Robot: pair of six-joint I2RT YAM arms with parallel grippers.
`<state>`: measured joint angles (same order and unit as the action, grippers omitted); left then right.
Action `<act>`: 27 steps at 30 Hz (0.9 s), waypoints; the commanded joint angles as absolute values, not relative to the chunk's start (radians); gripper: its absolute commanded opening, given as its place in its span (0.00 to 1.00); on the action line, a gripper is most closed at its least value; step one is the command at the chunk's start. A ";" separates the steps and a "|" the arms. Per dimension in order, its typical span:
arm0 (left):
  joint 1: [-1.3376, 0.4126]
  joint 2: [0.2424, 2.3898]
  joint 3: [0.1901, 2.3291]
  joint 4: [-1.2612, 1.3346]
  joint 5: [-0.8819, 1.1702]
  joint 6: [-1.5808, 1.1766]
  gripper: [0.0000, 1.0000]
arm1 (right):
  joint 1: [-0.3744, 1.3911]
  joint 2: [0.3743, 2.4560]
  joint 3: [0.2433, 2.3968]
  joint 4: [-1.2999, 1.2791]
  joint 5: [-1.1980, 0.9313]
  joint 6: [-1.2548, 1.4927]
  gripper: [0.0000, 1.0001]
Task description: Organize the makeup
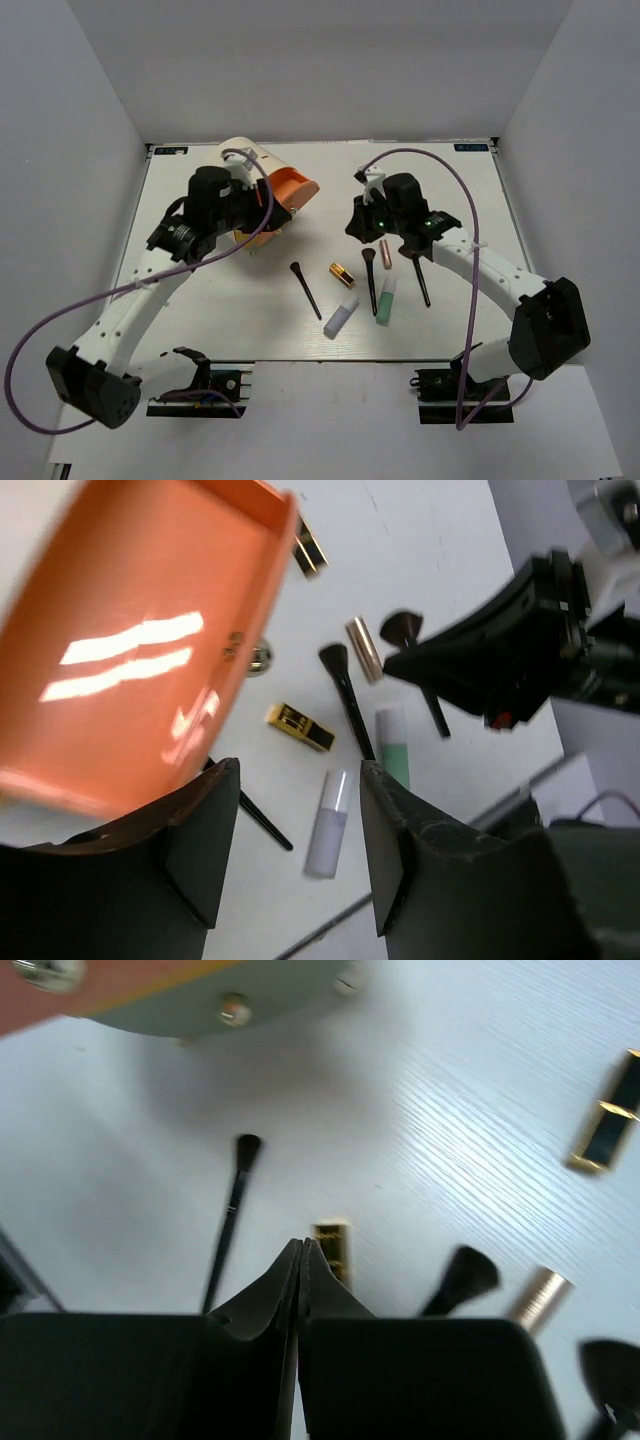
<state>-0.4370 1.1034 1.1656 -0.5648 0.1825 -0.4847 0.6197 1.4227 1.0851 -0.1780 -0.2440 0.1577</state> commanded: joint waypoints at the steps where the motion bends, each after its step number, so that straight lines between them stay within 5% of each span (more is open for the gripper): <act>1: -0.472 1.176 1.233 -0.595 0.380 -0.387 0.61 | 0.554 1.391 1.036 -0.255 -0.155 0.094 0.00; 3: -0.520 1.224 1.268 -0.644 0.388 -0.344 0.60 | 0.532 1.381 1.011 -0.271 -0.137 0.084 0.00; 7: -0.621 1.337 1.315 -0.683 0.351 -0.301 0.63 | 0.444 1.397 1.015 -0.282 -0.092 0.074 0.34; 9: -0.679 1.367 1.322 -0.684 0.331 -0.298 0.64 | 0.414 1.410 1.034 -0.281 -0.081 0.066 0.37; 12: -0.757 1.430 1.298 -0.658 0.292 -0.298 0.64 | 0.367 1.433 1.055 -0.284 -0.095 0.064 0.28; 13: -0.776 1.463 1.289 -0.654 0.263 -0.299 0.64 | 0.347 1.442 1.064 -0.290 -0.101 0.067 0.14; 15: -0.834 1.495 1.269 -0.643 0.224 -0.296 0.64 | 0.321 1.448 1.071 -0.293 -0.123 0.071 0.01; 27: -1.002 1.696 1.207 -0.589 0.029 -0.273 0.75 | 0.235 1.440 1.042 -0.293 -0.160 0.081 0.00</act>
